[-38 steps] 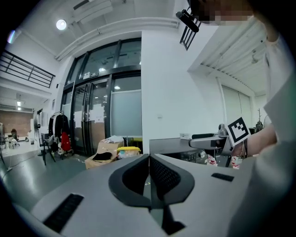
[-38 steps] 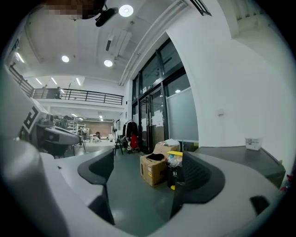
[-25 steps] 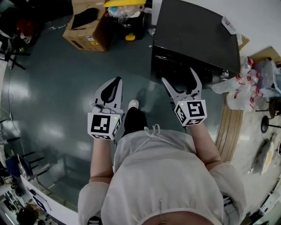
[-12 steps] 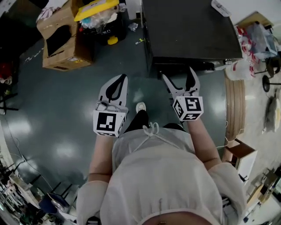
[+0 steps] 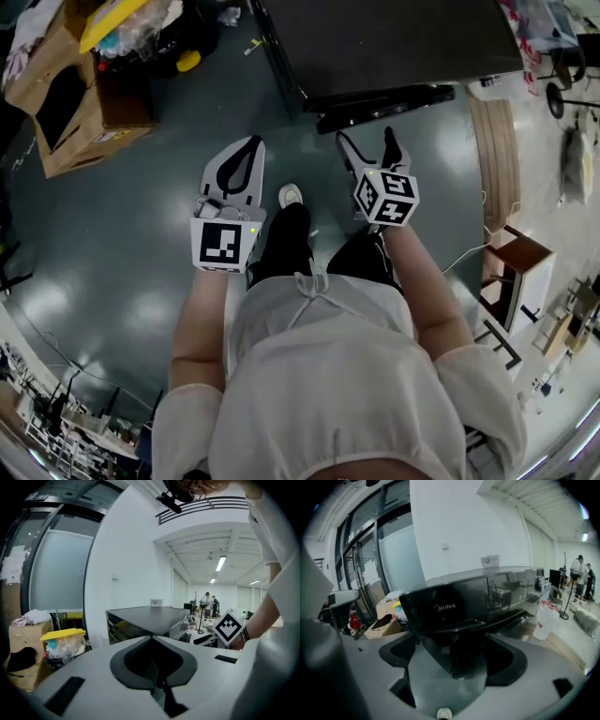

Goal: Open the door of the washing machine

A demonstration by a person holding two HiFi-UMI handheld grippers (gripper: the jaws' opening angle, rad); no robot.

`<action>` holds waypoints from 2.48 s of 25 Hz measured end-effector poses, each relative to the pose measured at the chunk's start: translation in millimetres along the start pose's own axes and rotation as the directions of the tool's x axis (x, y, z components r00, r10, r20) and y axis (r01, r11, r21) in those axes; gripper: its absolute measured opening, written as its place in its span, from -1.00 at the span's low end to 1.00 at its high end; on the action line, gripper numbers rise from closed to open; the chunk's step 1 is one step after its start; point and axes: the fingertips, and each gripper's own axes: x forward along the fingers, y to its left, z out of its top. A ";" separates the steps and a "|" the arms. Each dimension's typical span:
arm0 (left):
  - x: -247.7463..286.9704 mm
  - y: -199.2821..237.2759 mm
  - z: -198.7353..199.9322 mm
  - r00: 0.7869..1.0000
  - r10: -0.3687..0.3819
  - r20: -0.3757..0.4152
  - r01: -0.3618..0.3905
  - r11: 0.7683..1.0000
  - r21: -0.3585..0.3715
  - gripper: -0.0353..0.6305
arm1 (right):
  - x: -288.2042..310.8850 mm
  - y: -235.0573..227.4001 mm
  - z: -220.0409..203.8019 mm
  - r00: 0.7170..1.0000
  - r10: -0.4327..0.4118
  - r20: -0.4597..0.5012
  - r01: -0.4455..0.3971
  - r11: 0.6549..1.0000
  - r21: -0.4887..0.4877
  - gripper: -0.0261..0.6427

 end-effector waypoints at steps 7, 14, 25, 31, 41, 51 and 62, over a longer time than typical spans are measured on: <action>35.0 9.5 -66.7 0.998 -0.047 -0.049 0.046 0.998 -0.036 -0.83 | 57.0 -25.3 -71.7 0.987 -0.097 -0.126 0.111 0.989 0.103 0.45; 59.9 17.5 -119.6 0.996 -0.044 -0.082 0.038 0.996 -0.077 -0.83 | 106.1 -41.1 -117.2 0.972 -0.143 -0.188 0.181 0.962 0.203 0.43; 85.6 6.9 -142.4 0.992 -0.070 -0.105 0.059 0.993 -0.101 -0.83 | 125.5 -63.4 -136.5 0.932 -0.251 -0.260 0.322 0.904 0.282 -0.10; 90.1 -4.6 -140.9 0.991 -0.077 -0.107 0.067 0.993 -0.095 -0.83 | 120.6 -63.9 -138.8 0.931 -0.224 -0.286 0.306 0.908 0.285 -0.13; 88.3 -44.9 -144.3 0.986 -0.111 -0.123 0.100 0.991 -0.090 -0.83 | 107.0 -69.4 -146.1 0.946 -0.168 -0.277 0.245 0.930 0.273 -0.17; 87.7 -81.2 -150.6 0.988 -0.128 -0.086 0.122 0.990 -0.064 -0.83 | 58.1 -84.1 -182.6 0.956 -0.108 -0.272 0.200 0.918 0.342 -0.30; 104.8 -164.3 -161.6 0.973 -0.207 -0.102 0.207 0.978 -0.020 -0.83 | -0.9 -119.4 -225.0 0.951 -0.030 -0.306 0.139 0.930 0.341 -0.38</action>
